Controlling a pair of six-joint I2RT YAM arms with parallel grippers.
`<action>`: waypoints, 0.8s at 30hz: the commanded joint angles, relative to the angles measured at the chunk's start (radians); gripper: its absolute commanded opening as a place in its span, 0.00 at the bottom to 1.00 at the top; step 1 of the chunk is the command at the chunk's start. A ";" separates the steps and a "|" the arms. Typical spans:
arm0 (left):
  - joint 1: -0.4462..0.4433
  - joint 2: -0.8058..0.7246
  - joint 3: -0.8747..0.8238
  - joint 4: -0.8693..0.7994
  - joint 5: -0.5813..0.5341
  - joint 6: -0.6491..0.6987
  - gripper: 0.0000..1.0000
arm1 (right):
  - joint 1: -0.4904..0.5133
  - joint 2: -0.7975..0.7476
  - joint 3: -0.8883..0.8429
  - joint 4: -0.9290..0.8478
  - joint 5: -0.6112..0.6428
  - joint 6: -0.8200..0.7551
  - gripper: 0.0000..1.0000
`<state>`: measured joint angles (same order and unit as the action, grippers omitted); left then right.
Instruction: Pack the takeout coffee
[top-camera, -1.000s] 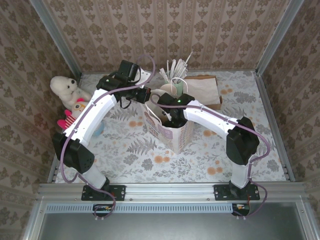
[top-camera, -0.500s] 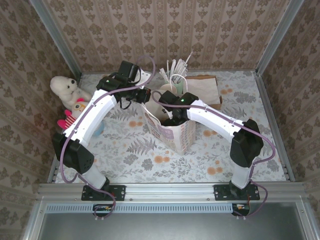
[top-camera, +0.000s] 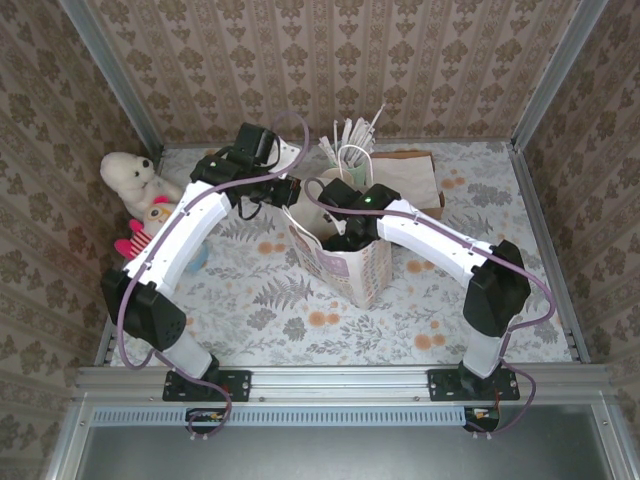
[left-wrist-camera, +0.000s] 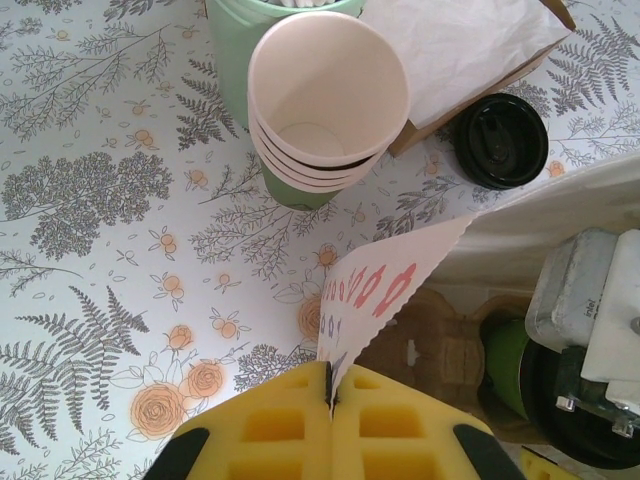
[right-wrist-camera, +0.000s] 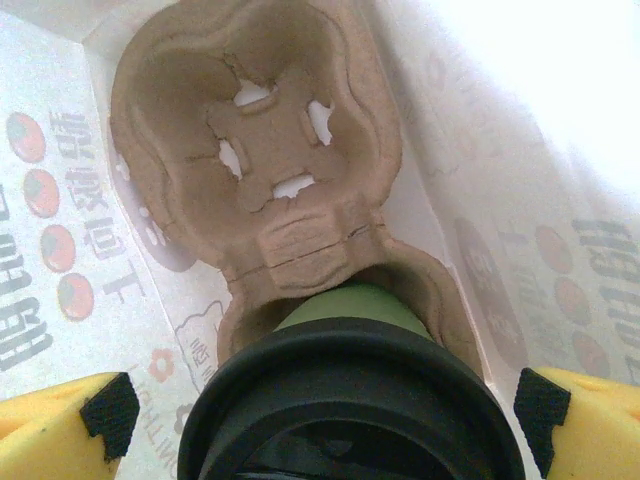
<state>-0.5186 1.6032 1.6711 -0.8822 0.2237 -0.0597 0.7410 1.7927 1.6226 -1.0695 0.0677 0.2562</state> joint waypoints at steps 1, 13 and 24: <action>-0.003 -0.039 -0.015 0.018 0.000 -0.010 0.00 | 0.000 -0.036 0.040 -0.002 0.032 -0.019 1.00; -0.003 -0.027 -0.010 0.008 0.011 -0.010 0.00 | 0.008 -0.061 0.007 0.088 0.038 -0.040 1.00; -0.004 -0.007 -0.003 0.009 0.003 -0.018 0.00 | 0.008 -0.174 -0.094 0.332 0.075 -0.057 1.00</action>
<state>-0.5186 1.5997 1.6646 -0.8814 0.2302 -0.0601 0.7448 1.6680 1.5558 -0.8288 0.1036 0.2199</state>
